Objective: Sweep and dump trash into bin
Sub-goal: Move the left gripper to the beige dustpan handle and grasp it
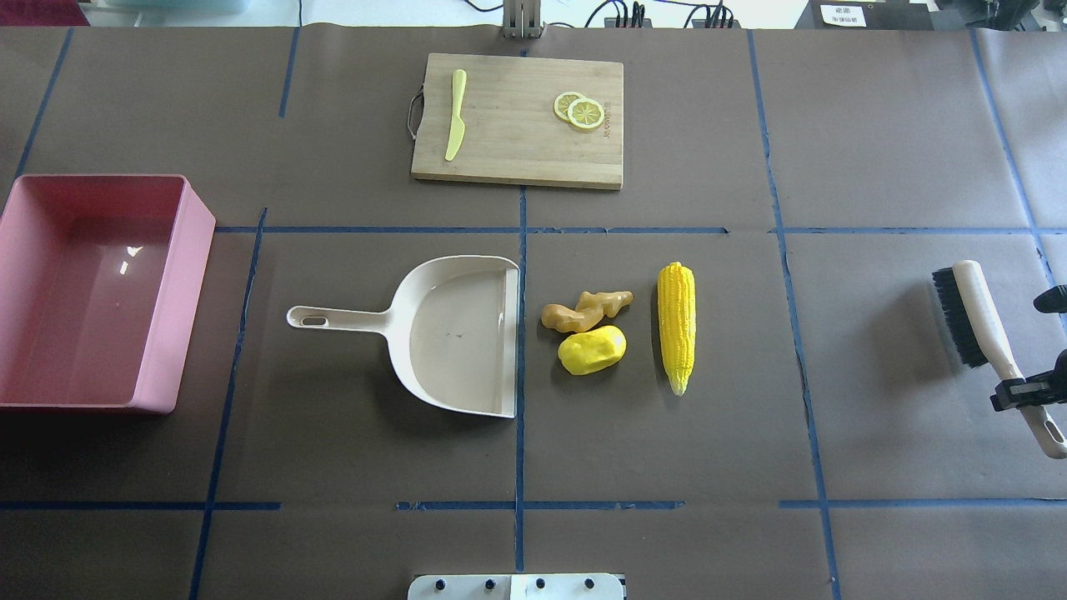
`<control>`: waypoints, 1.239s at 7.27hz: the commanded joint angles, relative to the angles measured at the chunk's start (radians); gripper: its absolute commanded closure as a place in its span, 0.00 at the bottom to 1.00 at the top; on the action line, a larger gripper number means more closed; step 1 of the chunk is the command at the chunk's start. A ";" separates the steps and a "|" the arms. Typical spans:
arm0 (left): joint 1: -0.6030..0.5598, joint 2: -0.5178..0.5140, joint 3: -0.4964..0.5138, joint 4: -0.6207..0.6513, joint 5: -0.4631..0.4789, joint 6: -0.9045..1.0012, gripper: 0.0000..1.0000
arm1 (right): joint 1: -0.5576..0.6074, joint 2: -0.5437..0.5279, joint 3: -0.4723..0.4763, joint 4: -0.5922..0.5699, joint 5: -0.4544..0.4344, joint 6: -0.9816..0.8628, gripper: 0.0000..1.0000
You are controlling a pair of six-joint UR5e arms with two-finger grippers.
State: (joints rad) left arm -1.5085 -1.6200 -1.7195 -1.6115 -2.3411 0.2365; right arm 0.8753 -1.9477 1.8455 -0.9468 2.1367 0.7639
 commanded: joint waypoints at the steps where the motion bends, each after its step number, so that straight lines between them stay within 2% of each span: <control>1: 0.007 -0.009 0.003 -0.129 -0.071 -0.029 0.00 | -0.001 0.003 0.001 -0.001 0.000 -0.001 1.00; 3: 0.124 -0.026 -0.005 -0.397 -0.078 -0.031 0.00 | -0.001 0.004 0.001 -0.001 -0.001 -0.002 1.00; 4: 0.196 -0.035 -0.005 -0.469 -0.079 -0.040 0.01 | -0.001 0.004 0.001 0.000 -0.001 -0.002 1.00; 6: 0.292 -0.091 -0.031 -0.485 -0.078 -0.039 0.01 | -0.001 0.003 0.001 0.000 -0.001 -0.002 1.00; 9: 0.518 -0.234 -0.057 -0.476 -0.064 -0.042 0.00 | -0.001 0.004 0.001 0.000 -0.009 -0.002 1.00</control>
State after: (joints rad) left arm -1.0789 -1.7975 -1.7730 -2.0918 -2.4079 0.1988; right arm 0.8744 -1.9442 1.8469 -0.9465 2.1314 0.7624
